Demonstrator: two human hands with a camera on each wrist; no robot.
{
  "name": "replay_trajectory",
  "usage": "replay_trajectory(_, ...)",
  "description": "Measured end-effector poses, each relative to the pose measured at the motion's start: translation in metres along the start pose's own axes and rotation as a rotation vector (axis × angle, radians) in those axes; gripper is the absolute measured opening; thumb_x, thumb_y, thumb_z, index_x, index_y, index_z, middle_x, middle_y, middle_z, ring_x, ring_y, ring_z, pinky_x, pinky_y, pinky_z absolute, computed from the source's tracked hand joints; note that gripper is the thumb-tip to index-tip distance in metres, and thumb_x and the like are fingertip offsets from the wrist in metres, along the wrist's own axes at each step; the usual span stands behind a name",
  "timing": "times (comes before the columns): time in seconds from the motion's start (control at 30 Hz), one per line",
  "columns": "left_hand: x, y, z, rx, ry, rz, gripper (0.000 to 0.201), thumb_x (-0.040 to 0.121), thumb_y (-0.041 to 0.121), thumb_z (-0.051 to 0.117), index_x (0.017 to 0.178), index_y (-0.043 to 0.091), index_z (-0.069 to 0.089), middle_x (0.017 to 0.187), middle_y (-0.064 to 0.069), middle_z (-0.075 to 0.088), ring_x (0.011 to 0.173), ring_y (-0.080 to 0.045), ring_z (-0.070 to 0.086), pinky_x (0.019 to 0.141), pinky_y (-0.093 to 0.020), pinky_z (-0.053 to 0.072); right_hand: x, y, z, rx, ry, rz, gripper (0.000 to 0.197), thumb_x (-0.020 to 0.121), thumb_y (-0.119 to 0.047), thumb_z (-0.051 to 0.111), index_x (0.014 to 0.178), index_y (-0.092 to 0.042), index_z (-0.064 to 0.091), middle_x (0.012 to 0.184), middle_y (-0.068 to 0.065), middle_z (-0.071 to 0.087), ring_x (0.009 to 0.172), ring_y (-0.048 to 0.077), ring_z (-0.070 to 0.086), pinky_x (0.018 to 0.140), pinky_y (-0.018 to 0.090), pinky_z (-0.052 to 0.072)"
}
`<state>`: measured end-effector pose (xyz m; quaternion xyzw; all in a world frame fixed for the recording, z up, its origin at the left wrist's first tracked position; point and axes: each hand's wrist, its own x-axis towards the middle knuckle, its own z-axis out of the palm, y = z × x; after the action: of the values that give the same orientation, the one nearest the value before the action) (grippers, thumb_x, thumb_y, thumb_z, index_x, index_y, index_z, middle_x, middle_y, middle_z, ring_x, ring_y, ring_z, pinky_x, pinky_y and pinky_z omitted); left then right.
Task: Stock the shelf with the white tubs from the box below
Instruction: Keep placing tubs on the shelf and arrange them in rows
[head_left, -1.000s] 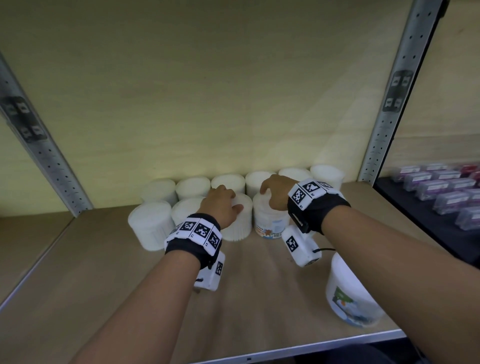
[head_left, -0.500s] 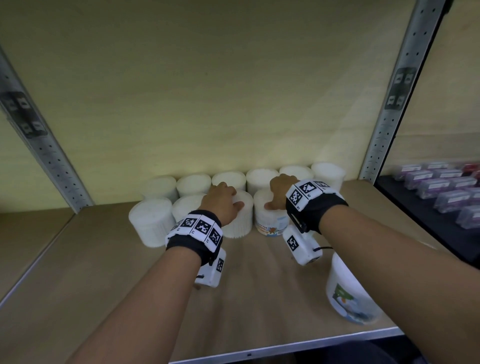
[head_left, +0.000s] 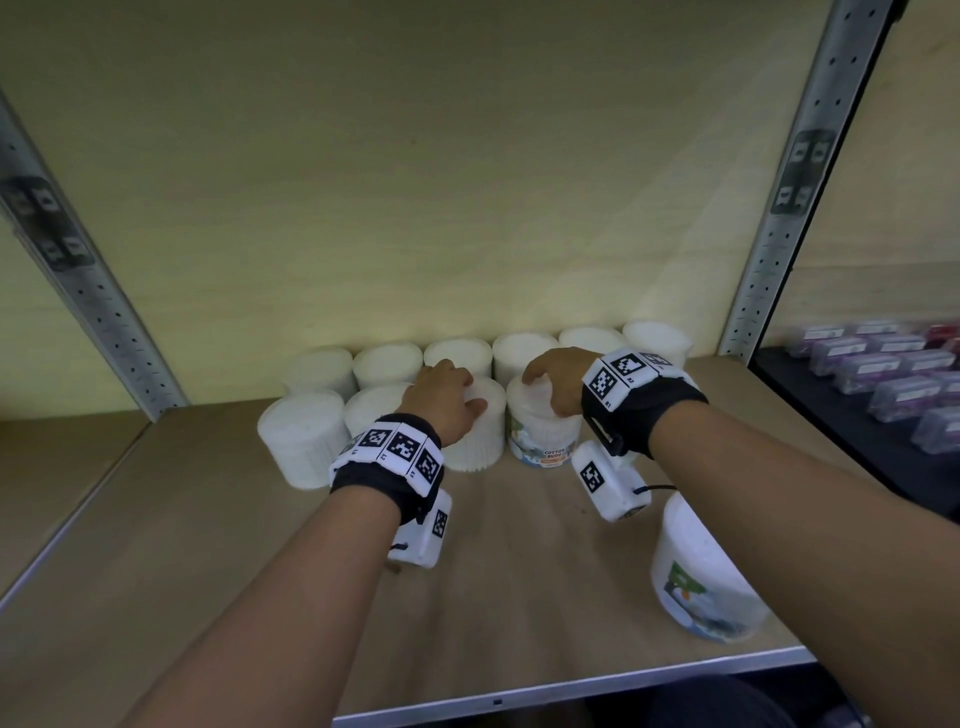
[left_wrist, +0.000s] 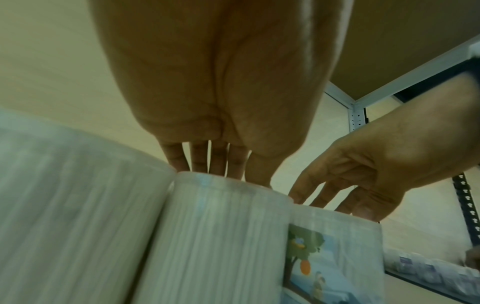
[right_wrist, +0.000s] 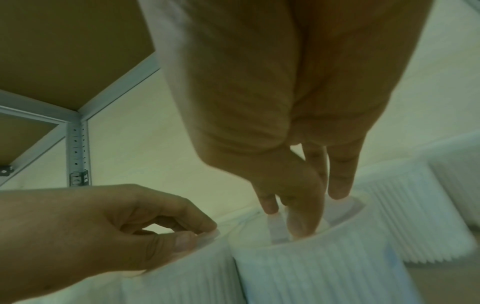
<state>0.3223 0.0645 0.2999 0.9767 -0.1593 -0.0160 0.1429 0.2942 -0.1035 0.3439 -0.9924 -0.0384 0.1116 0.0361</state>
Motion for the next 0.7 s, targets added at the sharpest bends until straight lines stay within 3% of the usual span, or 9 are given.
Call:
replay_trajectory(0.17, -0.001, 0.0, -0.003, -0.045, -0.033, 0.011, 0.045, 0.096, 0.028, 0.051, 0.137, 0.011, 0.045, 0.137, -0.01, 0.044, 0.129, -0.028, 0.04, 0.108, -0.04, 0.036, 0.0, 0.0, 0.001, 0.002, 0.017, -0.007, 0.056, 0.088, -0.003, 0.053, 0.141, -0.018, 0.044, 0.146, 0.006, 0.043, 0.13, 0.024, 0.047, 0.1, 0.027, 0.04)
replay_trajectory(0.27, -0.001, -0.001, -0.007, -0.128, -0.083, 0.041, 0.044, 0.095, 0.014, 0.05, 0.138, 0.014, 0.044, 0.144, -0.006, 0.042, 0.132, -0.025, 0.041, 0.109, -0.033, 0.036, -0.001, 0.0, 0.001, 0.002, 0.025, -0.008, 0.055, 0.089, -0.003, 0.053, 0.141, -0.017, 0.044, 0.146, 0.007, 0.043, 0.13, 0.024, 0.047, 0.101, 0.027, 0.039)
replay_trajectory(0.37, -0.001, -0.001, -0.013, -0.147, -0.167, 0.081, 0.054, 0.09, -0.004, 0.044, 0.139, 0.02, 0.043, 0.147, -0.003, 0.041, 0.133, -0.022, 0.042, 0.105, -0.03, 0.039, -0.003, 0.0, 0.0, -0.001, 0.008, -0.009, 0.057, 0.089, -0.001, 0.053, 0.143, -0.016, 0.041, 0.147, 0.007, 0.041, 0.132, 0.024, 0.045, 0.102, 0.027, 0.038)
replay_trajectory(0.47, -0.001, 0.002, -0.014, -0.155, -0.177, 0.092, 0.058, 0.087, -0.009, 0.04, 0.137, 0.02, 0.046, 0.145, -0.004, 0.042, 0.131, -0.023, 0.043, 0.1, -0.029, 0.04, -0.005, -0.001, -0.003, -0.011, -0.008, -0.011, 0.059, 0.088, -0.001, 0.054, 0.144, -0.015, 0.039, 0.149, 0.007, 0.039, 0.132, 0.024, 0.044, 0.103, 0.026, 0.037)
replay_trajectory(0.53, -0.002, 0.004, -0.011, -0.186, -0.121, 0.08, 0.05, 0.088, -0.003, 0.043, 0.133, 0.018, 0.048, 0.142, -0.005, 0.043, 0.13, -0.024, 0.043, 0.1, -0.03, 0.039, -0.005, 0.0, -0.005, -0.016, -0.019, -0.015, 0.061, 0.088, -0.001, 0.055, 0.144, -0.016, 0.038, 0.15, 0.007, 0.038, 0.134, 0.023, 0.043, 0.104, 0.026, 0.036)
replay_trajectory(0.6, -0.003, 0.005, -0.005, -0.146, -0.002, 0.037, 0.039, 0.091, 0.014, 0.051, 0.129, 0.017, 0.051, 0.137, -0.006, 0.044, 0.129, -0.027, 0.04, 0.103, -0.036, 0.038, -0.006, 0.0, -0.005, -0.015, -0.024, -0.019, 0.061, 0.088, 0.0, 0.055, 0.144, -0.016, 0.038, 0.151, 0.007, 0.036, 0.135, 0.023, 0.041, 0.104, 0.026, 0.035)
replay_trajectory(0.7, -0.004, 0.009, -0.001, -0.038, 0.062, -0.059, 0.046, 0.09, 0.043, 0.054, 0.128, 0.017, 0.05, 0.136, -0.006, 0.042, 0.13, -0.028, 0.035, 0.102, -0.041, 0.036, -0.005, 0.002, -0.004, -0.015, -0.04, -0.023, 0.061, 0.088, -0.001, 0.056, 0.144, -0.015, 0.038, 0.152, 0.007, 0.035, 0.136, 0.023, 0.04, 0.106, 0.027, 0.034)
